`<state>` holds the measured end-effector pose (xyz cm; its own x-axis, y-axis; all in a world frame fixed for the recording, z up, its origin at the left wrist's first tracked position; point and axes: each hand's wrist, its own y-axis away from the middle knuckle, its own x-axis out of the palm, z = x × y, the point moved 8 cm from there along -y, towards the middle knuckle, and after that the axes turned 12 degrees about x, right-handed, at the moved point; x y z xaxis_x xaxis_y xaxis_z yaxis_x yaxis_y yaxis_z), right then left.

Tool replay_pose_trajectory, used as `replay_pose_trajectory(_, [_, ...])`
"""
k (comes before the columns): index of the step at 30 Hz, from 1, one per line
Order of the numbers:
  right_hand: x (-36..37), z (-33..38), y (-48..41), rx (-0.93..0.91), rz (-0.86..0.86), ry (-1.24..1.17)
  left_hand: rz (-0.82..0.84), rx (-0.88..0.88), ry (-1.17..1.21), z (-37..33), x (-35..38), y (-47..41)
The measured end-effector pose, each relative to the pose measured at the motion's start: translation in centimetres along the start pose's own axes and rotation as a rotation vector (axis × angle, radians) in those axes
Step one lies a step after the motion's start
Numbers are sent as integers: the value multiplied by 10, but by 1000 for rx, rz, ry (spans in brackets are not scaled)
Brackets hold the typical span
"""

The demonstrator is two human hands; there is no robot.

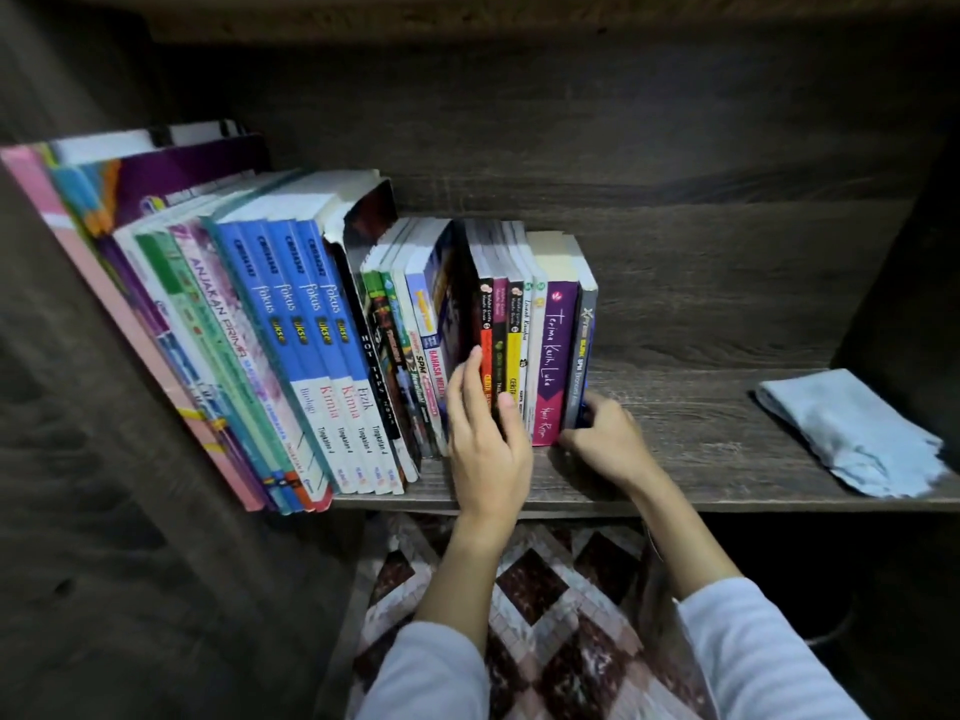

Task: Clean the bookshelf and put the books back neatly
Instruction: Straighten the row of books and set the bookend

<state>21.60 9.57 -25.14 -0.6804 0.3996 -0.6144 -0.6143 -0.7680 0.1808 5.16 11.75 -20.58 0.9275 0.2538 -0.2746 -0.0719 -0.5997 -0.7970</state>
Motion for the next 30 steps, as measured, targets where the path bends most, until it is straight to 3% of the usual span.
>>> replay_pose_trajectory(3, [3, -1, -2, 7, 24, -4, -47, -235, 58, 17, -5, 3])
replay_pose_trajectory(4, [3, -1, -2, 7, 27, -2, -67, -230, 21, 17, -10, 0])
replay_pose_trajectory(9, [2, -3, -2, 9, 12, -22, -16, 13, -399, 12, -17, -10])
replay_pose_trajectory(14, [0, -4, -3, 2, -13, -10, -7, 125, -550, 8, -14, -6])
replay_pose_trajectory(21, [1, -5, -4, 7, -33, -1, 30, 158, -478, 4, -6, -4])
replay_pose_trajectory(26, [1, -6, -4, 10, -27, -7, -17, 273, -286, 0, -12, -4])
replay_pose_trajectory(30, [1, -5, -3, 12, -41, 6, -113, 268, -158, -8, -24, -8])
